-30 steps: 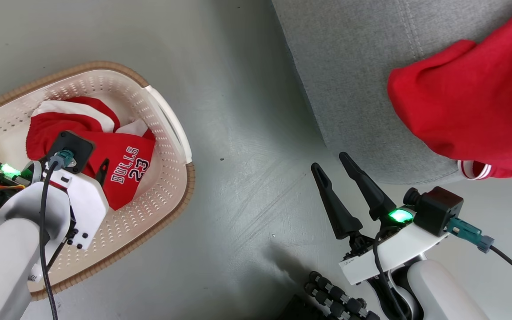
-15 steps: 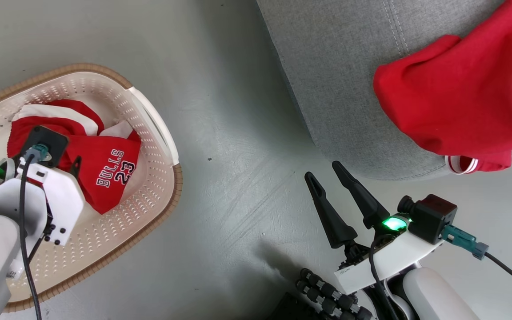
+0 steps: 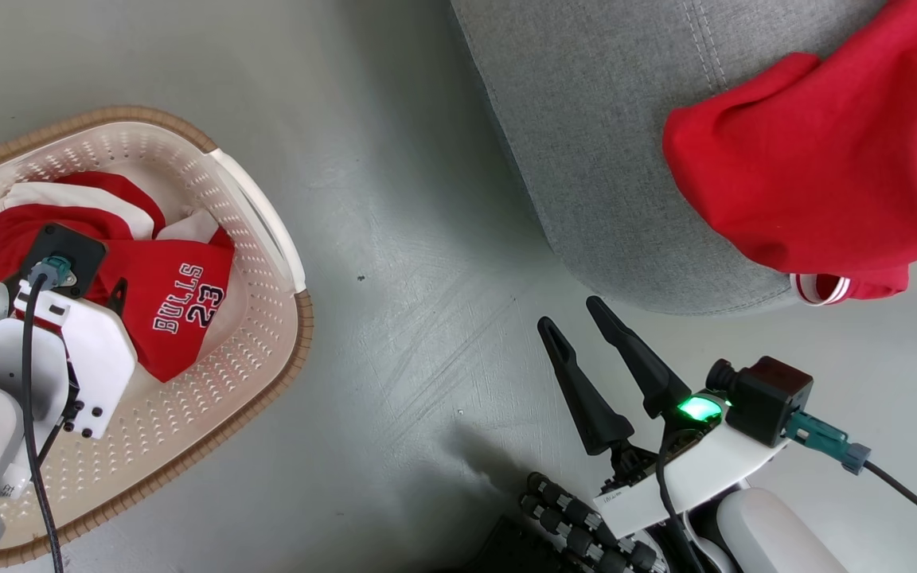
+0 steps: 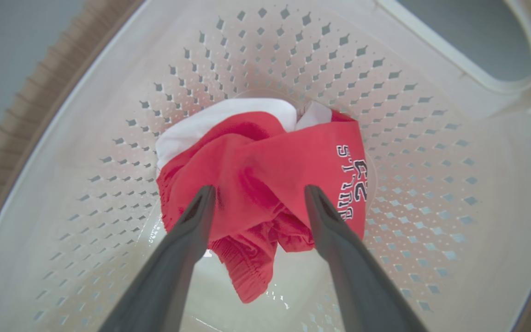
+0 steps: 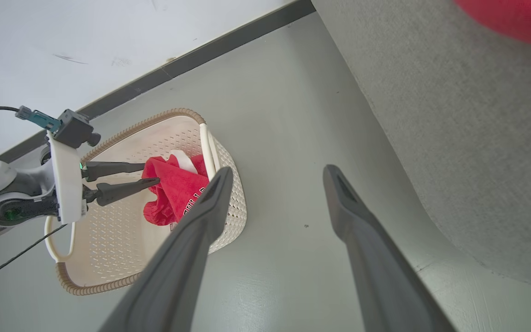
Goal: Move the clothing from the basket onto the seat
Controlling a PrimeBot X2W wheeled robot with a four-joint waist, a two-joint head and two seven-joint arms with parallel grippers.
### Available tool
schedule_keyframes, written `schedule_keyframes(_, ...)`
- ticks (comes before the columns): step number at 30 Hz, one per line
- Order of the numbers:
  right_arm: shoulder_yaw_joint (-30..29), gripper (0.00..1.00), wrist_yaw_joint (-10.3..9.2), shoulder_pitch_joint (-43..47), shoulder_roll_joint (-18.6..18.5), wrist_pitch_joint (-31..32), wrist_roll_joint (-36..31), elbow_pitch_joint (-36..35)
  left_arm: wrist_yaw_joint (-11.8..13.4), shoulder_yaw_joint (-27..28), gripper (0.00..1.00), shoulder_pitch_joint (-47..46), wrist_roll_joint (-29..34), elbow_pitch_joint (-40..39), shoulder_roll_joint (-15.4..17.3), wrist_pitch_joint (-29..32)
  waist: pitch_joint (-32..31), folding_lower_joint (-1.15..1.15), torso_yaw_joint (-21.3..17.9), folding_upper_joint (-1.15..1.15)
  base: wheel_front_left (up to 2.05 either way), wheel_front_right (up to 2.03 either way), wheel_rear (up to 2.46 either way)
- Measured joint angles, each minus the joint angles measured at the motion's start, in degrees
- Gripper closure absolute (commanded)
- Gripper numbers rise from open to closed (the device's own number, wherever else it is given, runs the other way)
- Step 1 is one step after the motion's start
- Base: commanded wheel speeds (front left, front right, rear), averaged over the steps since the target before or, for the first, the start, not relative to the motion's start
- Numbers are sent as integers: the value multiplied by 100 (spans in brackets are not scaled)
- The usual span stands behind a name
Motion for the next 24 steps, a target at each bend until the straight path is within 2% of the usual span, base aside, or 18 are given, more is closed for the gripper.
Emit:
schedule_keyframes(13,-3,0,0,8,5,0,-1,-53,-75,30,0,-10,-60,-35,3,-62,173,0,2,0,0,0,0)
schedule_keyframes(24,12,0,0,6,9,0,-2,-63,-144,56,0,-81,-154,-145,-132,-291,265,0,19,0,0,0,0)
